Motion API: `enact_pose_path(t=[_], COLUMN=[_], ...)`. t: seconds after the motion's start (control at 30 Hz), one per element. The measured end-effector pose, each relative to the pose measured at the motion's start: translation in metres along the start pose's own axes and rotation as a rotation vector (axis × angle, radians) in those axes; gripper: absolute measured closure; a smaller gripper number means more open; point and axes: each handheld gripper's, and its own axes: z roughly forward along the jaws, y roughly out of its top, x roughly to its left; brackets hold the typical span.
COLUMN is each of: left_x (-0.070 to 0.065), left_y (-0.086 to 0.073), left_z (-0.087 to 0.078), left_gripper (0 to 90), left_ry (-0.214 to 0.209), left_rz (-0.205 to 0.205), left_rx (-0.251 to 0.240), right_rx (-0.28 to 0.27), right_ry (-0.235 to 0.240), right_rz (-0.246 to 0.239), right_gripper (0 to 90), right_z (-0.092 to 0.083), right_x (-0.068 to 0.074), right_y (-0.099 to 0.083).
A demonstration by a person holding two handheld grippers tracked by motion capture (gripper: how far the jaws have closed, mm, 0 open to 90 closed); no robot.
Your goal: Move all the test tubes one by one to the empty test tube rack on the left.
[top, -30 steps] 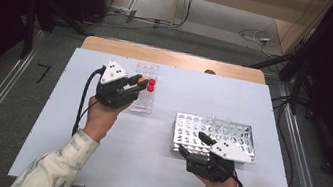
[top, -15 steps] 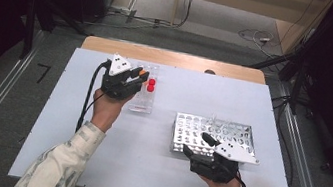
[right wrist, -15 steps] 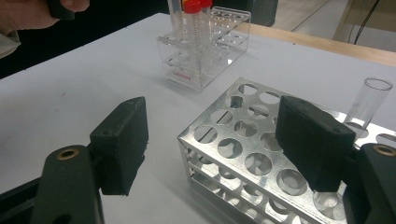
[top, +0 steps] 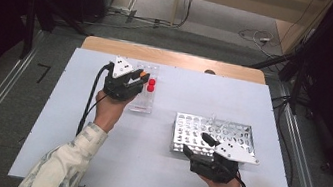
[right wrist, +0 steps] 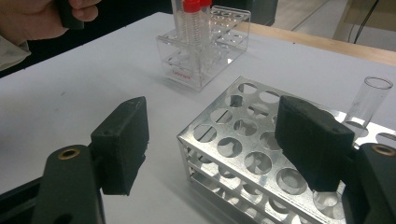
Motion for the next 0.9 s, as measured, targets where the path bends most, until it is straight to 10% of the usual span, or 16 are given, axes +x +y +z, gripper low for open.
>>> enact_pose_path(t=[0.9], left_x=[0.0], left_y=[-0.014], left_z=[0.002], left_gripper=[59.3], left_ry=[-0.013], left_rz=[-0.031], left_rx=[0.037], right_rx=[0.003], right_ry=[-0.005], right_rz=[0.005], right_gripper=[25.5], right_z=[0.0], right_x=[-0.001], right_y=[0.0])
